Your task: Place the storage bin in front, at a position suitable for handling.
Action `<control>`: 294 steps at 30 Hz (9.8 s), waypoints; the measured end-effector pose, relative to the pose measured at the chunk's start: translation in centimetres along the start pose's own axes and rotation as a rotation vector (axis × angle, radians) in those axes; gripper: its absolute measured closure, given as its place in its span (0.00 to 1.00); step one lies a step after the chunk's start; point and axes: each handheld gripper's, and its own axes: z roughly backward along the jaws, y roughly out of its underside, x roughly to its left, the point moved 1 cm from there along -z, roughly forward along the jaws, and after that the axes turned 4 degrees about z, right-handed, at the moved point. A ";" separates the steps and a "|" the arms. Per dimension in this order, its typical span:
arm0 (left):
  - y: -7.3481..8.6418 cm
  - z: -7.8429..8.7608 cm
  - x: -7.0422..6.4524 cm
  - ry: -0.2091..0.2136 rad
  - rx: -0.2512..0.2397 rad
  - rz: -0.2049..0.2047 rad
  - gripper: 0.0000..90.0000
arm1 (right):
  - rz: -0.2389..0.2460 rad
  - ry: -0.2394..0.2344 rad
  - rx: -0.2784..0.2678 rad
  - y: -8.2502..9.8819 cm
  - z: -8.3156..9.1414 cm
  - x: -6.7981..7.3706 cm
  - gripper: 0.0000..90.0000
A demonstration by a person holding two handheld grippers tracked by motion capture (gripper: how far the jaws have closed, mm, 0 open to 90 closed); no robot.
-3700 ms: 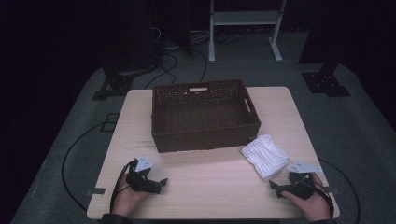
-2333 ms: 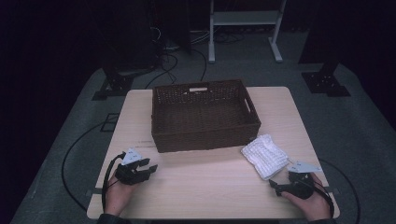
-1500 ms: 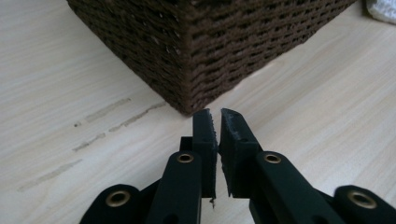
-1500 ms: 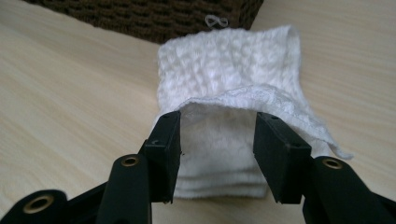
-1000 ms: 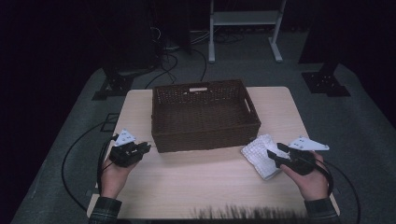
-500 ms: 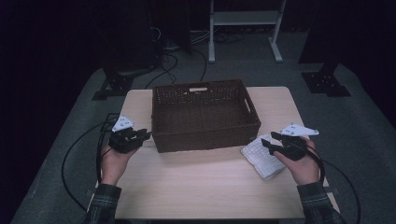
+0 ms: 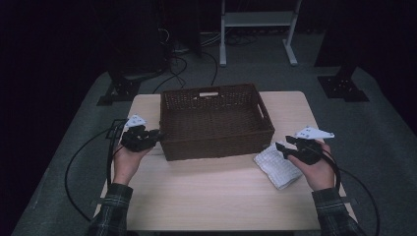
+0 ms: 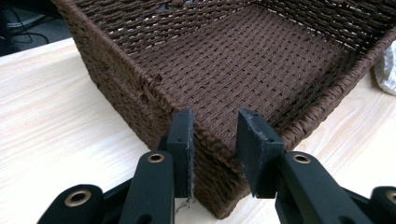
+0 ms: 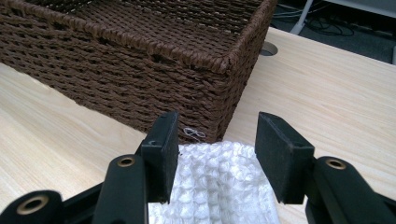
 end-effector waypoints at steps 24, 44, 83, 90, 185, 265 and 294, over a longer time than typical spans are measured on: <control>-0.6 -0.7 0.1 -0.081 0.037 -0.042 0.75 | 0.015 0.005 0.028 -0.3 -2.6 -0.3 0.59; 0.5 1.9 -0.3 -0.005 -0.023 -0.002 0.85 | 0.021 -0.031 0.046 -1.1 -4.5 -0.4 0.84; 2.4 1.0 -2.5 0.117 0.005 -0.003 0.98 | -0.033 -0.007 0.044 -2.5 -7.6 -3.3 0.91; 2.3 0.7 -3.5 0.157 0.007 -0.013 0.97 | -0.047 0.006 0.046 -3.0 -8.7 -4.4 0.90; -1.6 -1.6 -9.7 0.356 0.058 -0.227 0.75 | 0.116 -0.104 0.041 2.7 -2.3 3.9 0.63; -0.2 0.3 2.7 0.003 0.077 0.025 0.90 | 0.116 -0.117 0.023 -5.0 -9.1 1.8 0.78; 2.5 2.3 1.6 0.069 0.032 0.032 0.96 | 0.089 -0.105 0.036 -5.5 -11.5 0.8 0.80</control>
